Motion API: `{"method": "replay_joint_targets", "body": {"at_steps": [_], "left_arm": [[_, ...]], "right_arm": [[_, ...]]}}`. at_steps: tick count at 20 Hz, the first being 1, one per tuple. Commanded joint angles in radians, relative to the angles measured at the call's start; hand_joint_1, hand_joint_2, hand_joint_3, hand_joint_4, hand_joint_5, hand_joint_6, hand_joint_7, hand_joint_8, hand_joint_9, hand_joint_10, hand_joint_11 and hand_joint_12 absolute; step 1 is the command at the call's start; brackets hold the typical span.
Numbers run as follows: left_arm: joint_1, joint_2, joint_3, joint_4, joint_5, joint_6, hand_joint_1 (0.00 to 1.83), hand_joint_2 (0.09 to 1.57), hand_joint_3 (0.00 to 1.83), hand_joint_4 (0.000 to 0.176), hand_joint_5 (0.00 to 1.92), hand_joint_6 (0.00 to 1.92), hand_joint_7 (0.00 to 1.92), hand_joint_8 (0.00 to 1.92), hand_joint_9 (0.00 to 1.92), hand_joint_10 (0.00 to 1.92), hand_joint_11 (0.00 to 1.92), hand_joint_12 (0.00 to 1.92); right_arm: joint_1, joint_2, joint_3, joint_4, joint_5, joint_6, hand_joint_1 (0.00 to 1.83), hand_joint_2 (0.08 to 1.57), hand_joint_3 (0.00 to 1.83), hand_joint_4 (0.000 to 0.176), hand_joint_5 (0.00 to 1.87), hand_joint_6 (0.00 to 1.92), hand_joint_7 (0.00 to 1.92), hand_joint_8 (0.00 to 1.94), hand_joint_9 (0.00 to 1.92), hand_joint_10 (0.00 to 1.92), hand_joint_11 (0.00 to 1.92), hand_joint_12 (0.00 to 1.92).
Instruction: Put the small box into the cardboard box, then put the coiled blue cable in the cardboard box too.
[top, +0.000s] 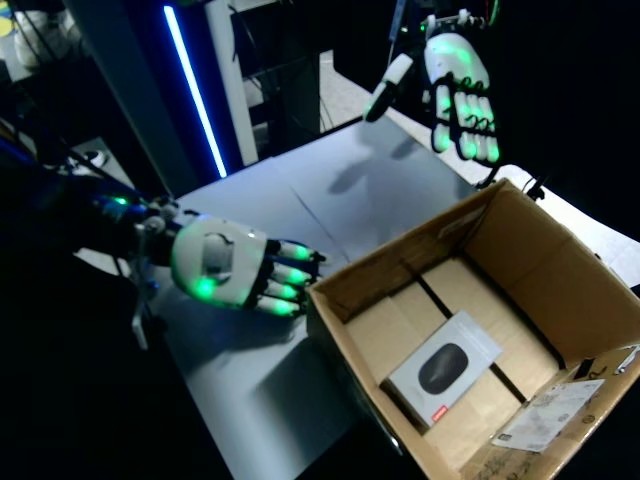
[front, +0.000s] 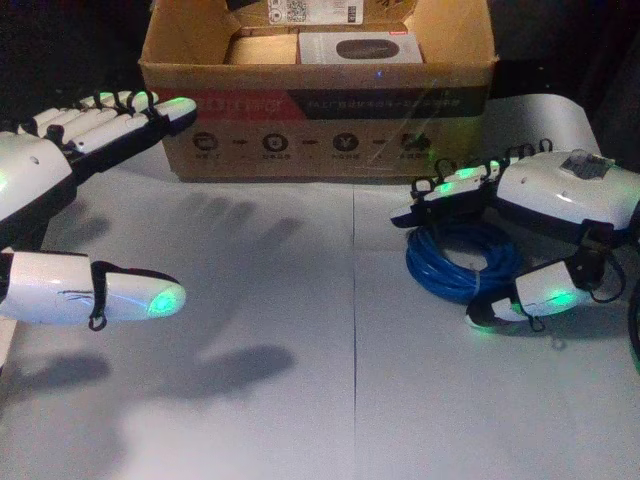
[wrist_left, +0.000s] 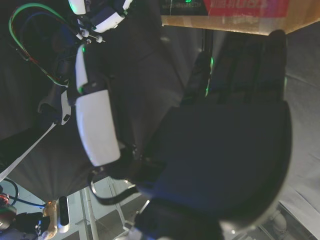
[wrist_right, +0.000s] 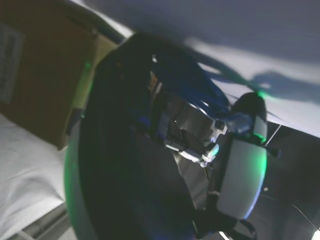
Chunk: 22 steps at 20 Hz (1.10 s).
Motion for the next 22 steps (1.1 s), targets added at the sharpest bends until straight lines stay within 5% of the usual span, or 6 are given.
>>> {"method": "replay_joint_targets", "body": {"at_steps": [1,4,7,9,11,22], "left_arm": [[-0.006,-0.004,0.007,-0.005,-0.125,-0.004,0.44,0.90,0.00,0.176,0.00,0.00,0.00,0.00,0.00,0.00,0.00,0.00],[-0.005,-0.004,0.007,-0.005,-0.125,-0.004,0.42,0.91,0.00,0.176,0.00,0.00,0.00,0.00,0.00,0.00,0.00,0.00],[-0.005,-0.004,0.007,-0.005,-0.125,-0.004,0.43,0.91,0.00,0.176,0.00,0.00,0.00,0.00,0.00,0.00,0.00,0.00],[-0.004,-0.004,0.007,-0.005,-0.125,-0.004,0.43,0.91,0.00,0.176,0.00,0.00,0.00,0.00,0.00,0.00,0.00,0.00],[-0.004,-0.004,0.007,-0.005,-0.127,-0.004,0.43,0.91,0.00,0.176,0.01,0.00,0.00,0.00,0.00,0.00,0.00,0.00],[-0.004,-0.007,0.007,-0.006,-0.130,-0.006,0.43,0.92,0.00,0.176,0.02,0.00,0.00,0.00,0.00,0.00,0.01,0.00]], "right_arm": [[-0.004,-0.003,-0.001,-0.004,-0.026,-0.008,1.39,1.04,0.00,0.079,0.57,0.00,0.47,0.01,0.52,1.01,0.64,1.09],[-0.004,-0.002,0.000,-0.004,-0.026,-0.008,1.60,1.14,0.00,0.016,0.67,0.00,0.51,0.24,0.71,1.44,0.73,1.32],[-0.004,-0.003,-0.001,-0.004,-0.026,-0.008,1.63,1.17,0.00,0.000,0.79,0.02,0.17,1.39,0.68,1.54,0.86,1.67],[-0.004,-0.003,-0.002,-0.004,-0.026,-0.008,1.71,1.11,0.00,0.012,0.43,1.20,0.04,1.91,0.54,1.92,0.98,1.92],[-0.004,-0.003,-0.002,-0.003,-0.026,-0.008,1.79,1.13,0.01,0.006,0.39,1.89,0.25,1.94,0.74,1.92,1.25,1.92],[-0.002,-0.001,-0.003,0.015,-0.016,-0.008,1.79,1.14,0.00,0.077,0.75,1.92,1.07,1.94,1.31,1.92,1.58,1.92]]}}
